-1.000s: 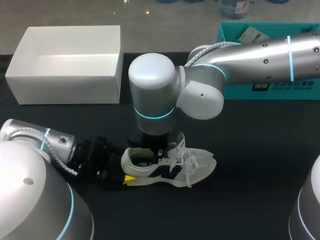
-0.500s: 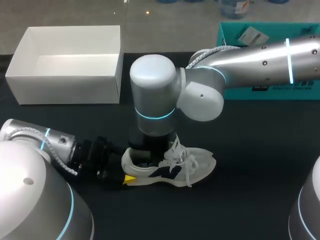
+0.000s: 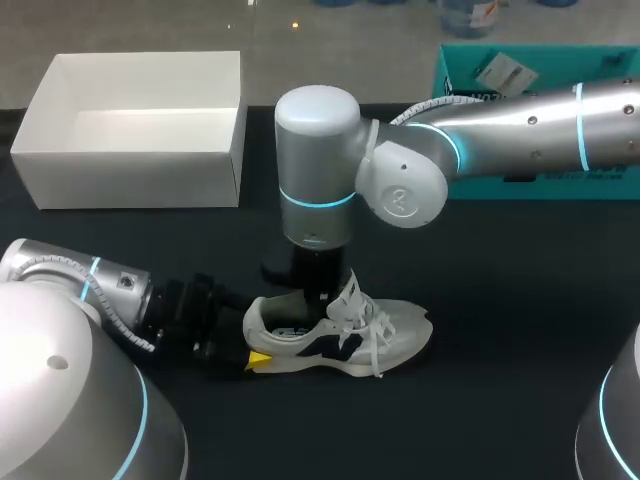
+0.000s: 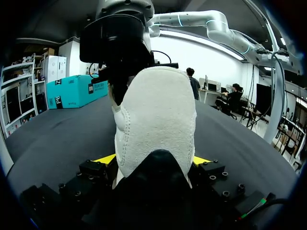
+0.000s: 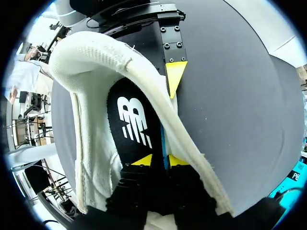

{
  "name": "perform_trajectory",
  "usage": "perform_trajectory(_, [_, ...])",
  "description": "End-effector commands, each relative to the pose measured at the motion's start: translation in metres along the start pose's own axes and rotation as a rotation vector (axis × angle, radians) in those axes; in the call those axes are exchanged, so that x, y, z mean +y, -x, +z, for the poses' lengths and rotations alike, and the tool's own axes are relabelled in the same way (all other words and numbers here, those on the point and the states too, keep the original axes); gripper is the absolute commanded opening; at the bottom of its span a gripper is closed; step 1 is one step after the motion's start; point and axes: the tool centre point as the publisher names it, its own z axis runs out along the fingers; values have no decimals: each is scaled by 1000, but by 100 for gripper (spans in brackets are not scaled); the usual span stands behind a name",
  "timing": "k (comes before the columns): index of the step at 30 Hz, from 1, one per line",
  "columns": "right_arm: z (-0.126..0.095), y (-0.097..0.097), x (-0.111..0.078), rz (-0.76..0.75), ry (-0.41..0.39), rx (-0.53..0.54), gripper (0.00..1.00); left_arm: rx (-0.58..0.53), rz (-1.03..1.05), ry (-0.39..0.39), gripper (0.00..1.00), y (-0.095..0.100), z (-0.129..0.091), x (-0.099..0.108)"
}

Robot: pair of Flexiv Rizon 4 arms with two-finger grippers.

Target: Take the shoe out of the shoebox, open the shoe tongue, remove and reinsert the insole, then place the shoe into the shoebox

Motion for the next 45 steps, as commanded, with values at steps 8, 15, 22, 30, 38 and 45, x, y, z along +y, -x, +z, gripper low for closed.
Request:
perform_trajectory(8, [6,-23,-20,64,6,-59,0,-5,0,1,0,0,2,2])
perform_trajectory(15, [-27,-25,-21,51,-6,-131,0,-5,0,1,0,0,2,2])
perform_trajectory(22, [-41,-21,-14,27,3,-173,0,-5,0,1,0,0,2,2])
perform_trajectory(30, [-55,-22,-16,43,17,-239,0,-5,0,1,0,0,2,2])
perform_trajectory(38, [-77,-25,-22,61,46,-309,0,-5,0,1,0,0,2,2])
perform_trajectory(45, [-83,-20,-23,65,49,-325,0,-5,0,1,0,0,2,2])
